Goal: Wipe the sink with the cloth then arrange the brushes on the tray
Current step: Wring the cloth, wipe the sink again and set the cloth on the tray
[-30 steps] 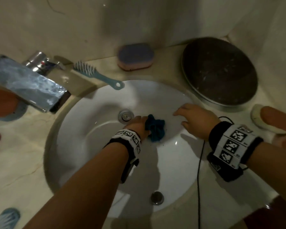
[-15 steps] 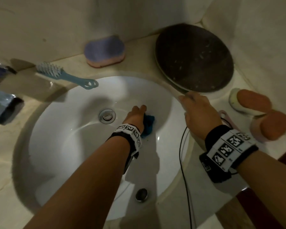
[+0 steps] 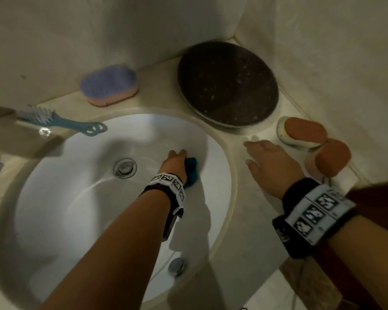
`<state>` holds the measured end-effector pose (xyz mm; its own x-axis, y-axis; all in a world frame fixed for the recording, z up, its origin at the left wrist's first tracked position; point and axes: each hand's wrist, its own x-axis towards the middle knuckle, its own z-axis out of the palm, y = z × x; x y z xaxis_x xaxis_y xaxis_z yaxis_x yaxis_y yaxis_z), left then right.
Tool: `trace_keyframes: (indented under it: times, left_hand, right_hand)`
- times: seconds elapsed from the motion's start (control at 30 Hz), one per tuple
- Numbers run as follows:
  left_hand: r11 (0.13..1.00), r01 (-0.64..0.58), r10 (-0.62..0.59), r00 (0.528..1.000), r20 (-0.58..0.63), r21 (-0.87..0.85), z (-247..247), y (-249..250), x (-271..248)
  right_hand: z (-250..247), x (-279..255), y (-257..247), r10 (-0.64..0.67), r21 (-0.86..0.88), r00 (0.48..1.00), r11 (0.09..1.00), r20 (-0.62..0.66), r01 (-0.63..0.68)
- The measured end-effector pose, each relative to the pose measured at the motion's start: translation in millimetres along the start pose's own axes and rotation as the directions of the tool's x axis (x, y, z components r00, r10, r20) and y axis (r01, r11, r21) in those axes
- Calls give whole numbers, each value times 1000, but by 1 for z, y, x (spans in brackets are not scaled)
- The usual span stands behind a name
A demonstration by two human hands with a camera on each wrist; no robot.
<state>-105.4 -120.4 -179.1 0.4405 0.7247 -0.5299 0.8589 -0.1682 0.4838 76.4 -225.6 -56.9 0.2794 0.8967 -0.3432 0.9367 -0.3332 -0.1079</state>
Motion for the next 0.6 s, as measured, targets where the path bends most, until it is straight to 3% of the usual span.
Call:
trace_keyframes:
  times: [0.23, 0.4, 0.5, 0.6]
  left_hand:
    - [999, -43, 46, 991, -123, 28, 6, -11, 2]
    - [998, -51, 43, 985, -166, -39, 1, 9, -4]
    - [996, -69, 62, 990, -129, -52, 9, 15, -10]
    - [997, -72, 72, 997, -17, -33, 16, 0, -16]
  right_hand:
    - [21, 7, -5, 7, -64, 999, 998, -34, -9]
    - [29, 16, -12, -16, -93, 999, 996, -43, 12]
    - [29, 19, -14, -23, -40, 1000, 999, -17, 22]
    - [33, 17, -14, -15, -38, 1000, 999, -20, 14]
